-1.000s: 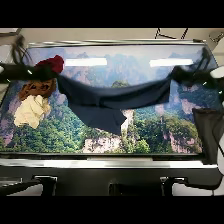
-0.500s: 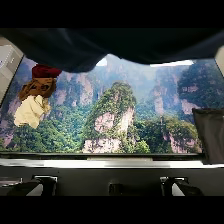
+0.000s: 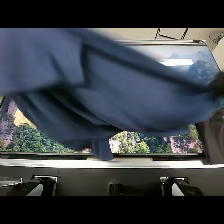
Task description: Fold the clothes and pants, and hang the long-sleeved shirts on hangers.
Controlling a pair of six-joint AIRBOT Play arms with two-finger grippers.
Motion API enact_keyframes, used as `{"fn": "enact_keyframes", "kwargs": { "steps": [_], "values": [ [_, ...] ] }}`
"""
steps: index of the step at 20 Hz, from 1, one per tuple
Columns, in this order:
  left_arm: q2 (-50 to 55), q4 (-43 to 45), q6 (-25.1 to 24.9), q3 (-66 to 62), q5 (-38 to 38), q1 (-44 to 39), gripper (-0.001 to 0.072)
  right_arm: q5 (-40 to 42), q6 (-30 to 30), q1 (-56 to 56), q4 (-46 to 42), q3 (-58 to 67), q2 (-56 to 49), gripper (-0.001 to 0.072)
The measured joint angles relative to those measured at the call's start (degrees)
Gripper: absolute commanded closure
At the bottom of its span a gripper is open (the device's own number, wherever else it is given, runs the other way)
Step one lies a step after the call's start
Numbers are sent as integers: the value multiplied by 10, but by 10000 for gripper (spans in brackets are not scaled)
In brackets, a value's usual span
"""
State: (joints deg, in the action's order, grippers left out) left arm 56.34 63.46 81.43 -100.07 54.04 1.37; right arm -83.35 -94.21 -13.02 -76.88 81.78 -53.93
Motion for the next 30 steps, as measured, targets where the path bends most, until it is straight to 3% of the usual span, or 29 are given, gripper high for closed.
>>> {"fn": "enact_keyframes", "kwargs": {
  "steps": [5, 6, 7, 8, 9, 10, 14, 19, 20, 21, 29, 30],
  "values": [
    [118, 7, 0, 193, -60, -25, 674, 183, -33, 0, 57, -220, -93, 676],
    [150, 6, 1, 215, -74, -30, 643, 222, -42, 0, 76, -237, -116, 673],
    [177, 2, 5, 228, -84, -33, 538, 259, -50, 0, 100, -251, -140, 637],
    [206, -9, 13, 239, -93, -37, 293, 298, -56, 0, 127, -260, -160, 483],
    [230, -23, 23, 246, -93, -39, 38, 328, -60, 0, 148, -266, -175, 269],
    [250, -36, 33, 252, -85, -42, 0, 354, -64, -1, 165, -268, -186, 196],
    [286, -19, 46, 258, 21, -22, 1, 371, -41, -59, 196, -229, -208, 142],
    [296, 13, 56, 301, 179, 24, 16, 220, 21, -188, 160, -203, -214, 142],
    [297, 5, 56, 322, 189, 25, 151, 189, 31, -202, 146, -213, -215, 142],
    [297, -10, 56, 344, 189, 22, 228, 164, 41, -211, 139, -226, -216, 142],
    [299, -107, 57, 463, 84, -67, 229, 98, 100, -233, 172, -312, -216, 135],
    [299, -116, 59, 466, 69, -79, 251, 97, 106, -233, 181, -315, -216, 102]
  ]
}}
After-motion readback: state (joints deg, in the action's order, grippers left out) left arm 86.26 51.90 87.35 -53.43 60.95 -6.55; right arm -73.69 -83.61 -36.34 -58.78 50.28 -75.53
